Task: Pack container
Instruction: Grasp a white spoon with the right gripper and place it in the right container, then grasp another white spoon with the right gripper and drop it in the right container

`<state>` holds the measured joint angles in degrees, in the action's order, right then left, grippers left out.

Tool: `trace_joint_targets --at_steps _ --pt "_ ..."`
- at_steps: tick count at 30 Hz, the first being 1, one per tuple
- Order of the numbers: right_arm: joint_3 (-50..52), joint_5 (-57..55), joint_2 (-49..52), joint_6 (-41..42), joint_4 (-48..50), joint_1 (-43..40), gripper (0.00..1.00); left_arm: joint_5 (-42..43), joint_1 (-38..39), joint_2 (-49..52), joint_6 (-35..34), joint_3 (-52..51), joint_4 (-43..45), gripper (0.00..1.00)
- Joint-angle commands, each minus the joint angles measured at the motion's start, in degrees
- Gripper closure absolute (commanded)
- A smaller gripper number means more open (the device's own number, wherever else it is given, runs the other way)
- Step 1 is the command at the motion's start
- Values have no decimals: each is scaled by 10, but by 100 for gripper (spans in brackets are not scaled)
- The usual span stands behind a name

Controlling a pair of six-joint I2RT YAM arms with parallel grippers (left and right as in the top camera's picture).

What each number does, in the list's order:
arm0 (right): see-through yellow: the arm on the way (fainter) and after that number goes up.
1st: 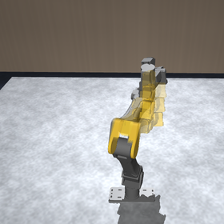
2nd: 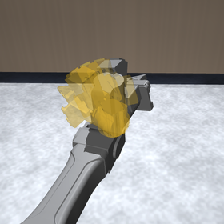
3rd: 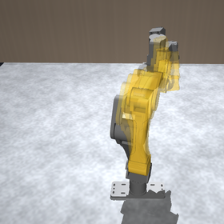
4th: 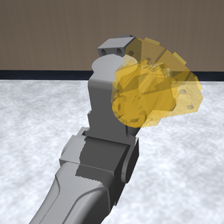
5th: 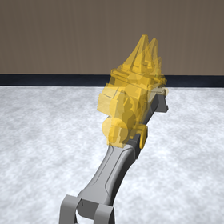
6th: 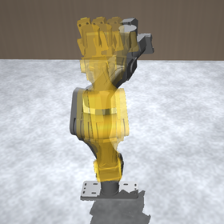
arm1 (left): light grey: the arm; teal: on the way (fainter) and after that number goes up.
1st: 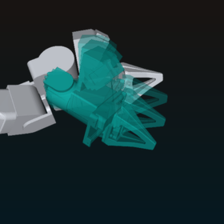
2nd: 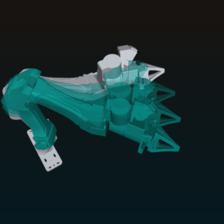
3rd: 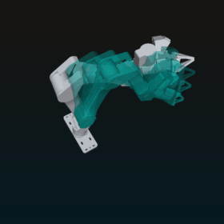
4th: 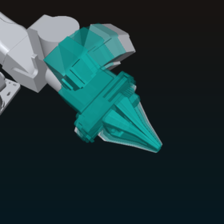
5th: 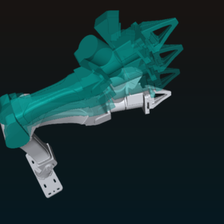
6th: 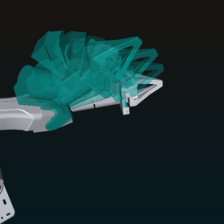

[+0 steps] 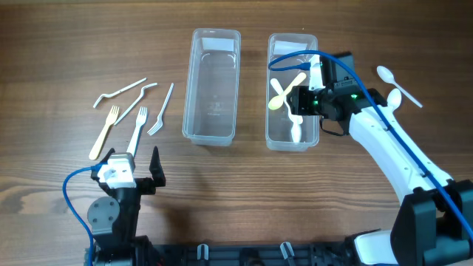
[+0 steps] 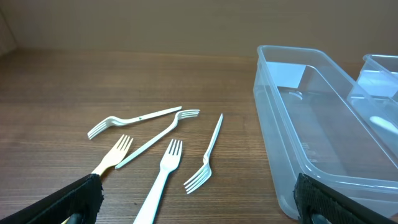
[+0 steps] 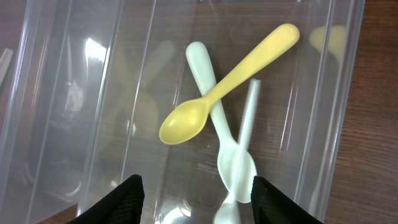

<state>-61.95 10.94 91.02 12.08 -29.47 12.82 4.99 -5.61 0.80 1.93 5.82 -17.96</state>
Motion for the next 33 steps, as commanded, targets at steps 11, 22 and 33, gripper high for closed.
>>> trace_joint_targets --at_steps 11,22,33 --pt "-69 -199 -78 10 -170 -244 41 7 1 -4 11 -3 2 0" --pt "-69 -193 120 -64 -75 -297 40 7 1 -4 11 -3 2 0" --pt "-68 -154 224 -76 -43 -321 39 7 1 -4 11 -3 2 0"
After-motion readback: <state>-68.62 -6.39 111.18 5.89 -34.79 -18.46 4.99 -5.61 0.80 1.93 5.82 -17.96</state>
